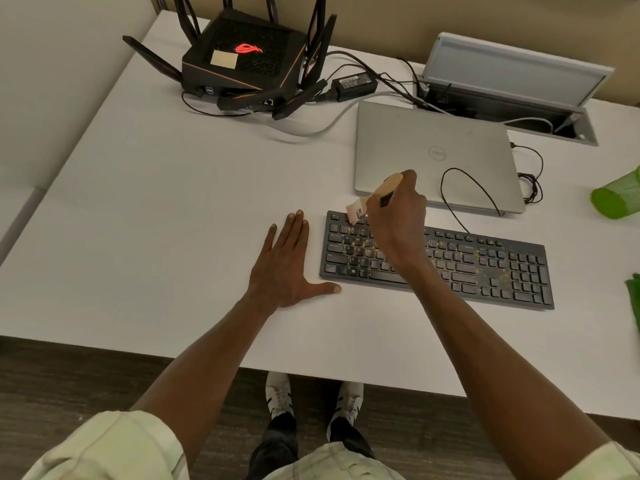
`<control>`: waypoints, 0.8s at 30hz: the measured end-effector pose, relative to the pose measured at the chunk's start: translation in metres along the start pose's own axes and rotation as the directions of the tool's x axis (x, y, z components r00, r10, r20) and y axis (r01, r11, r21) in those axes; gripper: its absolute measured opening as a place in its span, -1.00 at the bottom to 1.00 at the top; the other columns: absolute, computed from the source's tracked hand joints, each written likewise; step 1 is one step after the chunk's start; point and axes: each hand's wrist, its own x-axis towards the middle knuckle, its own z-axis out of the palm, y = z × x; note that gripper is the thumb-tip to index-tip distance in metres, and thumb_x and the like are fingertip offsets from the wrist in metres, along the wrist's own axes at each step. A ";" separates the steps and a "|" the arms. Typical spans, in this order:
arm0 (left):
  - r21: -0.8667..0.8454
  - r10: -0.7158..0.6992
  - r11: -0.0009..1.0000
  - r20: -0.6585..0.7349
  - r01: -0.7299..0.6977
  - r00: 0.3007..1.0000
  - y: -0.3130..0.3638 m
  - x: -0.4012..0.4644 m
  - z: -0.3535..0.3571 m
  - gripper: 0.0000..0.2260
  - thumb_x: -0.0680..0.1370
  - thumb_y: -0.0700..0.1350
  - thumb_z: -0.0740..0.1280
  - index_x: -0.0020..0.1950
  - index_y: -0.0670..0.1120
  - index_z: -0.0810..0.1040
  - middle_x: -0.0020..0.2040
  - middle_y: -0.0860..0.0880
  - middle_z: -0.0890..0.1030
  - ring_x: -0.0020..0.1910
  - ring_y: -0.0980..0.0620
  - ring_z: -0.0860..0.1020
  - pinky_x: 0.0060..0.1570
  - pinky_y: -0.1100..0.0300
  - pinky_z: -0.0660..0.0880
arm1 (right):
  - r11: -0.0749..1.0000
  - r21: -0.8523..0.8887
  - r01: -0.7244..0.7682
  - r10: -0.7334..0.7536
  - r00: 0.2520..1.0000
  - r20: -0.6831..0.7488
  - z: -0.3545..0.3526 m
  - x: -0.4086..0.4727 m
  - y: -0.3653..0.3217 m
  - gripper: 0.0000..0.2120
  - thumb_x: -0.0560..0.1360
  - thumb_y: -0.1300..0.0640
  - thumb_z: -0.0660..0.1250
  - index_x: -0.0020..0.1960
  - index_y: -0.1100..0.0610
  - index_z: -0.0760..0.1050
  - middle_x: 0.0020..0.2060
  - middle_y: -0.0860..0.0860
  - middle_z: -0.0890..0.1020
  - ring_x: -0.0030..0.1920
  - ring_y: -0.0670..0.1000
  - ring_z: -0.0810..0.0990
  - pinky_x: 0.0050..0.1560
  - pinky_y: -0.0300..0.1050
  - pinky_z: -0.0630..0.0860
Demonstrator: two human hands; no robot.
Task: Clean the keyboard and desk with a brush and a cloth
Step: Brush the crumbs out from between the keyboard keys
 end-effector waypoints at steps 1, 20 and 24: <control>-0.004 0.000 1.000 -0.003 0.000 1.000 0.000 0.000 0.000 0.31 0.24 0.75 -0.09 0.66 -0.21 -0.14 0.67 -0.11 -0.21 0.65 -0.02 -0.23 0.62 -0.10 -0.19 | 1.000 -0.004 -0.003 0.003 1.000 0.008 0.000 0.000 0.001 -0.73 0.53 0.23 0.28 0.17 0.24 0.30 -0.21 0.05 0.55 -0.28 -0.01 0.56 -0.45 -0.25 0.42; 0.008 0.005 1.000 -0.017 -0.005 1.000 -0.001 0.000 0.001 0.30 0.26 0.74 -0.05 0.66 -0.22 -0.11 0.67 -0.13 -0.19 0.65 -0.03 -0.22 0.61 -0.09 -0.21 | 1.000 -0.026 -0.014 0.014 1.000 -0.017 0.001 -0.007 0.001 -0.71 0.53 0.23 0.30 0.19 0.23 0.29 -0.17 0.10 0.58 -0.25 0.04 0.58 -0.43 -0.25 0.44; 0.005 -0.004 1.000 -0.001 0.004 1.000 0.000 0.001 0.000 0.30 0.27 0.73 0.00 0.66 -0.21 -0.13 0.67 -0.12 -0.22 0.65 -0.03 -0.23 0.61 -0.08 -0.23 | 0.998 -0.061 0.027 -0.023 0.998 0.056 0.001 -0.009 -0.002 -0.72 0.55 0.22 0.26 0.20 0.25 0.28 -0.23 0.04 0.54 -0.29 -0.01 0.55 -0.43 -0.23 0.42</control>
